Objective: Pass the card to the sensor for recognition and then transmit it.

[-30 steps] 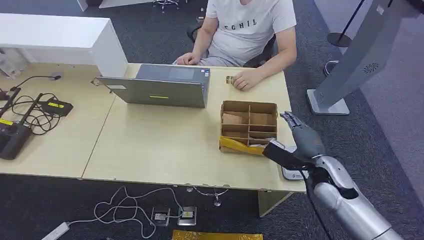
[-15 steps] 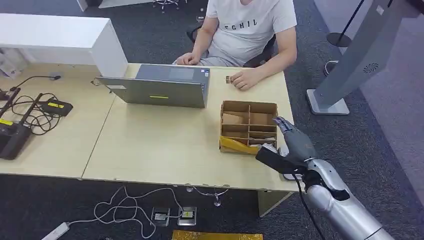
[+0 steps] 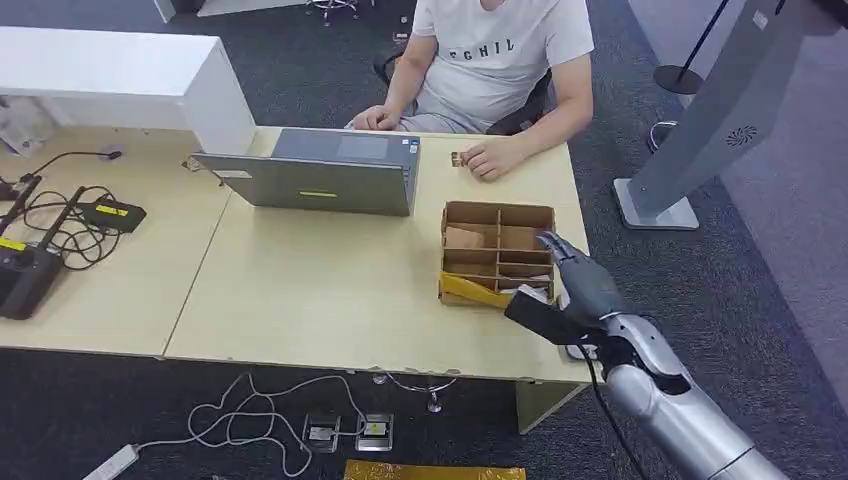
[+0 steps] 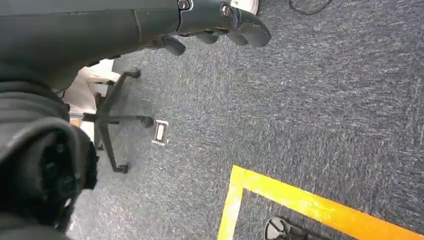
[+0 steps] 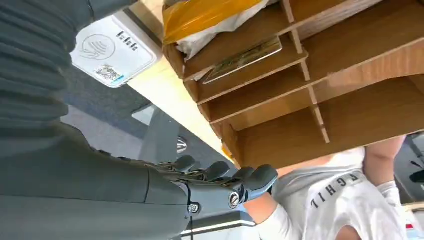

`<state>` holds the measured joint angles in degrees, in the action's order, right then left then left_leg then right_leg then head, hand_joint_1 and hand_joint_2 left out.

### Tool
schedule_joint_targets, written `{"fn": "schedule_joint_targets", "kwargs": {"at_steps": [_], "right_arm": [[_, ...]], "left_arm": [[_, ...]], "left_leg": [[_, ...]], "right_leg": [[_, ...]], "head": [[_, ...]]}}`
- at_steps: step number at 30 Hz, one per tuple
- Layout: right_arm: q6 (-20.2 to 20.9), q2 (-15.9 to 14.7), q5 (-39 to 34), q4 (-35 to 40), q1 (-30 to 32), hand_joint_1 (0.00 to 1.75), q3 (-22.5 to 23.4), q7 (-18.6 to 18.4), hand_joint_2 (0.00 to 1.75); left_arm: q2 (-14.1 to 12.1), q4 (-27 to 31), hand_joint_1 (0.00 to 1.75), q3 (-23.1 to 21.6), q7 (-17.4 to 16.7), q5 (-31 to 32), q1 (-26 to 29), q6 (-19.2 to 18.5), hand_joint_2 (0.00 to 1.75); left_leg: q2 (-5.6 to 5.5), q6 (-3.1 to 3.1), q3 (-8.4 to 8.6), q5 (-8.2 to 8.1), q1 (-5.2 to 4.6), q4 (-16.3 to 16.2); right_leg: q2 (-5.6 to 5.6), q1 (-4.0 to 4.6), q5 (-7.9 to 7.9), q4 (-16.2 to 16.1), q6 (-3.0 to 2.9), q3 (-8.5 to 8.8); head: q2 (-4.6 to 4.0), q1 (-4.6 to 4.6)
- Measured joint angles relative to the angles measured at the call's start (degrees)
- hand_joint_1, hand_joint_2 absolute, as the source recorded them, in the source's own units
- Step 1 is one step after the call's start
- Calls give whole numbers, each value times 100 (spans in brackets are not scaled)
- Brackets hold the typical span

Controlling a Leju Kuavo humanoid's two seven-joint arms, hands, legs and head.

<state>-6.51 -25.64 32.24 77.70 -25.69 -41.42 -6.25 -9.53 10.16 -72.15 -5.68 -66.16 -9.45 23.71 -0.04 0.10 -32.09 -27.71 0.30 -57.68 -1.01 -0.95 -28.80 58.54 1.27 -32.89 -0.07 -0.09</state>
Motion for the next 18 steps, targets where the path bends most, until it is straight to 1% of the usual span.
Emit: {"fn": "schedule_joint_targets", "kwargs": {"at_steps": [5,18], "right_arm": [[-173,101,-124,-168,-114,0,-90,105,175],[-265,256,-225,-398,-241,0,-184,164,175]], "left_arm": [[0,0,0,2,-29,-2,0,24,0],[2,0,0,0,-33,-4,0,31,0]], "left_leg": [[0,0,0,0,0,0],[0,0,0,0,0,0]], "right_leg": [[-1,0,0,0,0,0],[-1,0,0,0,0,0]], "head": [[0,0],[0,0]]}}
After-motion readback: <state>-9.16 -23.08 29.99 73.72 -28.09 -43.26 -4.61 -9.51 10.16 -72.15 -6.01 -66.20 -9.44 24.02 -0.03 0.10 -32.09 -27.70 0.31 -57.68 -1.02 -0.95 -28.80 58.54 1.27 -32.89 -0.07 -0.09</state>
